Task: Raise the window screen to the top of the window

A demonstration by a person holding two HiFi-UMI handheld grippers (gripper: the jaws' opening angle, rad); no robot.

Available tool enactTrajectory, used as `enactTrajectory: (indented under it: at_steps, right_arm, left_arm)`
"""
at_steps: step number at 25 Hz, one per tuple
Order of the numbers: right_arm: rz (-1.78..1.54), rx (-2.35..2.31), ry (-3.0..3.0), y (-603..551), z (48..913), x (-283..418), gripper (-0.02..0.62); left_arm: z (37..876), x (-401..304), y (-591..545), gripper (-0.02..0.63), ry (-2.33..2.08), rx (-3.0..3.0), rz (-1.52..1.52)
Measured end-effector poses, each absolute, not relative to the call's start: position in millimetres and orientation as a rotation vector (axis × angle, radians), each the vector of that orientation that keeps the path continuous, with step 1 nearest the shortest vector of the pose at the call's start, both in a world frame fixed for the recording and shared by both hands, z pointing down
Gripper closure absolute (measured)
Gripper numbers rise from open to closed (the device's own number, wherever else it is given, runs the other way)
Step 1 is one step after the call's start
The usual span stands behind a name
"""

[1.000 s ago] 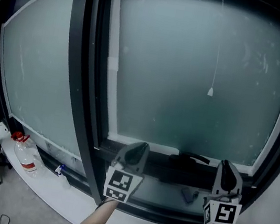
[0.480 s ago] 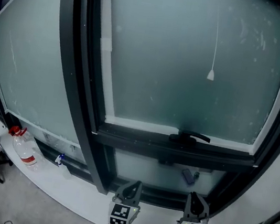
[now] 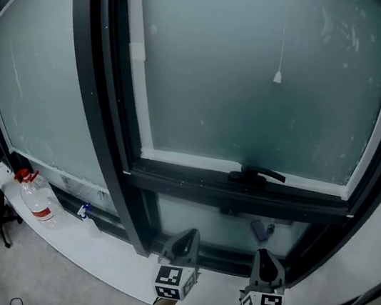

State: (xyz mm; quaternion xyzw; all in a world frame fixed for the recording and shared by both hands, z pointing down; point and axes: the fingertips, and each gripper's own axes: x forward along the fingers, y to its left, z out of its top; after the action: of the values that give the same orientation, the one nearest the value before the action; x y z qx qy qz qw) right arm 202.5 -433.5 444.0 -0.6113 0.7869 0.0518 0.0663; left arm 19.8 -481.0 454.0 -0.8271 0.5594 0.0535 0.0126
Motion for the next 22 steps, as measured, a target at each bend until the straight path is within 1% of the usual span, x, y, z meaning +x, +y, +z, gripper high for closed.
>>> enactTrajectory:
  at_steps: [7, 8, 9, 14, 17, 22]
  right_arm:
    - [0.158, -1.811, 2.443, -415.6, 453.1, 192.9, 0.563]
    - [0.156, -1.801, 2.444, -409.9, 450.4, 191.1, 0.584]
    - [0.162, -1.797, 2.443, -402.1, 446.2, 189.4, 0.589]
    - [0.185, -1.824, 2.422, -351.1, 440.4, 173.3, 0.589]
    - [0.223, -1.821, 2.452, -311.3, 439.6, 149.3, 0.589]
    - [0.309, -1.798, 2.466, -238.4, 418.1, 106.7, 0.589]
  left_arm:
    - [451.3, 35.3, -453.8, 0.601, 1.624, -2.575, 0.091]
    - [452.2, 34.6, -448.6, 0.601, 1.613, -2.580, 0.092]
    - [454.0, 32.8, -442.0, 0.600, 1.607, -2.583, 0.092]
    - [472.6, 7.6, -396.6, 0.601, 1.635, -2.611, 0.099]
    - [476.8, -8.8, -356.4, 0.601, 1.625, -2.650, 0.116]
    - [473.8, -36.3, -273.7, 0.601, 1.547, -2.670, 0.046]
